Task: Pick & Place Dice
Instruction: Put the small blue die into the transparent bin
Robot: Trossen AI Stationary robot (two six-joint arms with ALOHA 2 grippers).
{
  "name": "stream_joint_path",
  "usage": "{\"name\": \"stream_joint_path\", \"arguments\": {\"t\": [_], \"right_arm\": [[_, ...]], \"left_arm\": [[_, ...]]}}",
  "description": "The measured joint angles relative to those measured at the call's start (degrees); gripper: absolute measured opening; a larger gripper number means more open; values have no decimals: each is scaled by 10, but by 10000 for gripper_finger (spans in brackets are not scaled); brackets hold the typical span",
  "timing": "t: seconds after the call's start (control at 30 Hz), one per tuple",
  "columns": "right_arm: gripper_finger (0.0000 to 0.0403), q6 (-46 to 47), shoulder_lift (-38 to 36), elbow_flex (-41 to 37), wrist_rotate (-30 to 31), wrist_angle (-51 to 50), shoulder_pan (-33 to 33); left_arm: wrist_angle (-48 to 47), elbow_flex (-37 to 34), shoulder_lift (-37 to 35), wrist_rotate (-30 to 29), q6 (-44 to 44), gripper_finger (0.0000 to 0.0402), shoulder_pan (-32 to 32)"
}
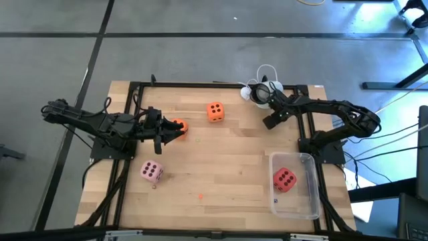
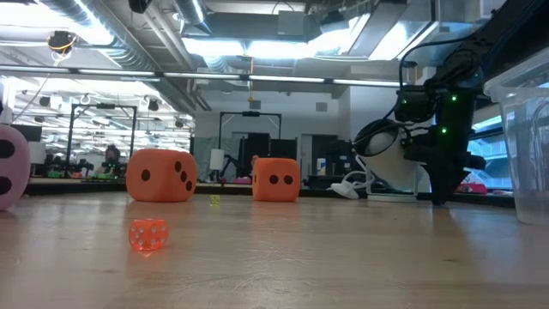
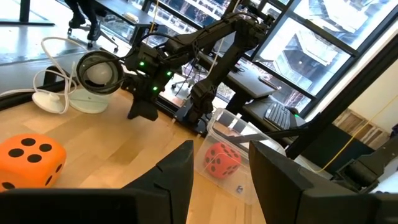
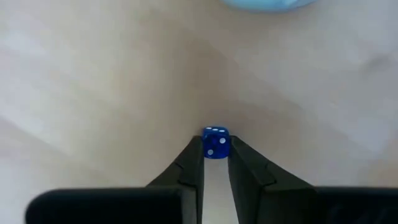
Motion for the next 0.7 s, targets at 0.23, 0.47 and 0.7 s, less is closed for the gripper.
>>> {"name": "stream_joint_path", "arguments": {"t": [0.23, 0.47, 0.7], "right_arm": [[48, 30, 0, 6, -101, -17, 26], [47, 37, 3, 45, -131, -43, 59], [47, 37, 2, 78, -134, -83, 93]], "left_arm": [[0, 0, 0, 1, 0, 148, 0], [0, 0, 0, 1, 5, 148, 0], [0, 0, 0, 1, 6, 148, 0]]}}
